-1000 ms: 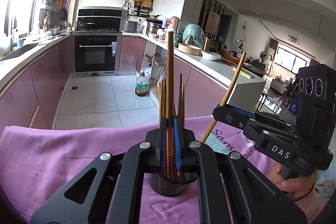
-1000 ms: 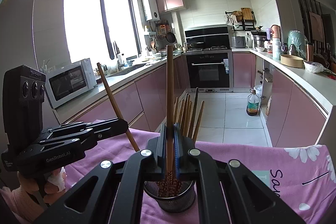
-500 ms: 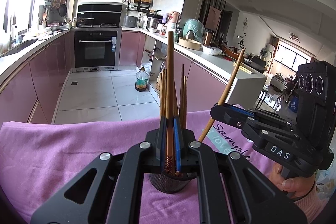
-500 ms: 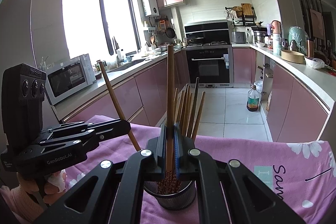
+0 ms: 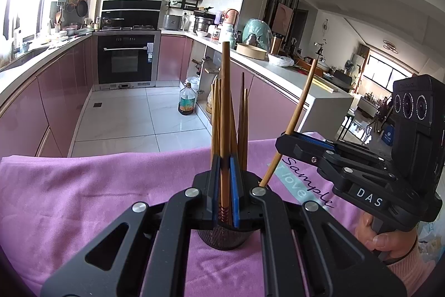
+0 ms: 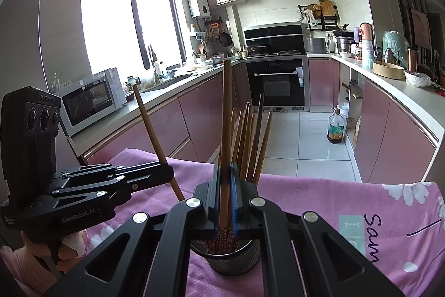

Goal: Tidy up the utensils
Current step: 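Lower the left tool's chopstick into the cup while the right tool lowers its own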

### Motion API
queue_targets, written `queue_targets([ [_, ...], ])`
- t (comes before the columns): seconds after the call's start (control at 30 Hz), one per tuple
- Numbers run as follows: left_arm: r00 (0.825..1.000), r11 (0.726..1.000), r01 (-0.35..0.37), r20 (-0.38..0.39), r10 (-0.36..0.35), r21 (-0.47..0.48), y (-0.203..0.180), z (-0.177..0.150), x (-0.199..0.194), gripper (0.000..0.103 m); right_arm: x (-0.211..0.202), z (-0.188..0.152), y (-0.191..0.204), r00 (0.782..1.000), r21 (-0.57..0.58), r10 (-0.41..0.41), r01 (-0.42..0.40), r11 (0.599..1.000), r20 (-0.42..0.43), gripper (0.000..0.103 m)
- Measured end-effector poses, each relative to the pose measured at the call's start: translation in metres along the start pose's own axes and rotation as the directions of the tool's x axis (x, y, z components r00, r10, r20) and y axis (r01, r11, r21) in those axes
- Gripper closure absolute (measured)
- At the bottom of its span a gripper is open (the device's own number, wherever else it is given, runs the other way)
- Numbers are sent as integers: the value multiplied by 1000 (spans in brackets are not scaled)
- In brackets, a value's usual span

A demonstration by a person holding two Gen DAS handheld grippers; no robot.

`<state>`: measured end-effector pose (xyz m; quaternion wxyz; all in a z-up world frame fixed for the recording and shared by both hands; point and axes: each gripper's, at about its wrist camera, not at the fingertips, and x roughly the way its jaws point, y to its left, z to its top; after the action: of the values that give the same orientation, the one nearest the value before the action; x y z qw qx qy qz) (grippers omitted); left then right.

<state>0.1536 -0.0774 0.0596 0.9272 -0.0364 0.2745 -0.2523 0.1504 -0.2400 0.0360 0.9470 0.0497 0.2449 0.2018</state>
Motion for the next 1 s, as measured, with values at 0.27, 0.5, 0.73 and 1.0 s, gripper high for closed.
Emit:
queue_targets([
  [0.27,1000,1000,11,-19,-11,2,5,-1,6,95,3,-4,0,1000,2,0,0,1000,-8,97],
  [0.5,999,1000,18,-45,-18,2,9,2,17,95,8,-7,-1,1000,3,1,-1,1000,-21,97],
  [0.73,998,1000,15,-60,-14,6,12,7,32,95,13,-10,-1,999,3,1,-1,1000,-39,97],
  [1.0,998,1000,2,-64,-2,8,15,10,47,95,20,-12,1,999,3,-4,4,1000,-51,97],
])
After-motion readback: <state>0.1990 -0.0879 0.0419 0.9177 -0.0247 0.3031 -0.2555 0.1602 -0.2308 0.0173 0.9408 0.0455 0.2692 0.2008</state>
